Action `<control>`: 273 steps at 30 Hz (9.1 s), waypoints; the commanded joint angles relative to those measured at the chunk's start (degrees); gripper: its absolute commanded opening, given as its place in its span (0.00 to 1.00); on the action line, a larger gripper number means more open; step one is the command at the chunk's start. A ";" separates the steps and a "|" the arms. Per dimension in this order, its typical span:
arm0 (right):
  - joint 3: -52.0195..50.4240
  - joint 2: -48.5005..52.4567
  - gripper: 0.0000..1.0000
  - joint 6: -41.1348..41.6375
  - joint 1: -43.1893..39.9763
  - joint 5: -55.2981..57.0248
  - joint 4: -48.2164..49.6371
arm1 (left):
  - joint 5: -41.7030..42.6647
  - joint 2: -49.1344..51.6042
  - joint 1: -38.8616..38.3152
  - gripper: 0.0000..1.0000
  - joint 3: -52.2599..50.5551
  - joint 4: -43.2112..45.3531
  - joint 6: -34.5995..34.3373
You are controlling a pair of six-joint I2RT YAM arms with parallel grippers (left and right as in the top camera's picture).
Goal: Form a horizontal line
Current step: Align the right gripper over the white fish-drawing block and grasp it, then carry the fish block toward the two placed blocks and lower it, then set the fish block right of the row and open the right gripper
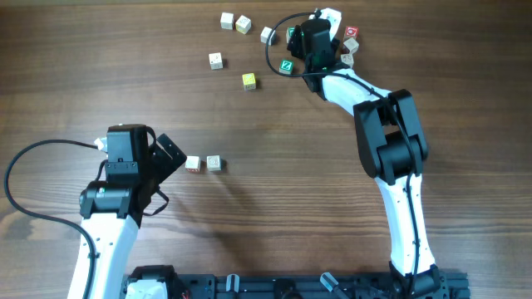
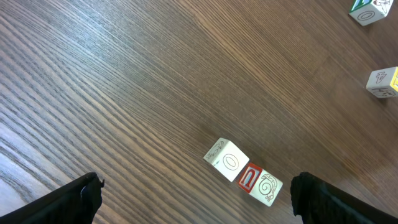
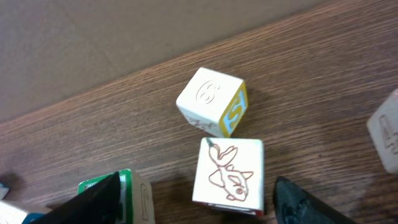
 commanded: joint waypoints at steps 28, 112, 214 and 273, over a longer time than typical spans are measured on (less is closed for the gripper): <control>4.70 2.47 0.74 12.72 -1.88 -2.45 -10.75 | -0.96 -0.11 0.37 1.00 0.37 0.13 -0.55; 6.32 2.51 0.96 -30.82 -9.25 -30.14 -8.85 | -0.96 -0.11 0.37 1.00 0.37 0.13 -0.55; -21.03 -28.65 0.31 10.38 26.40 -18.45 -44.85 | -0.96 -0.11 0.37 1.00 0.37 0.13 -0.55; -24.94 -25.22 0.04 2.16 24.04 -27.43 -26.91 | -0.96 -0.11 0.37 1.00 0.37 0.13 -0.55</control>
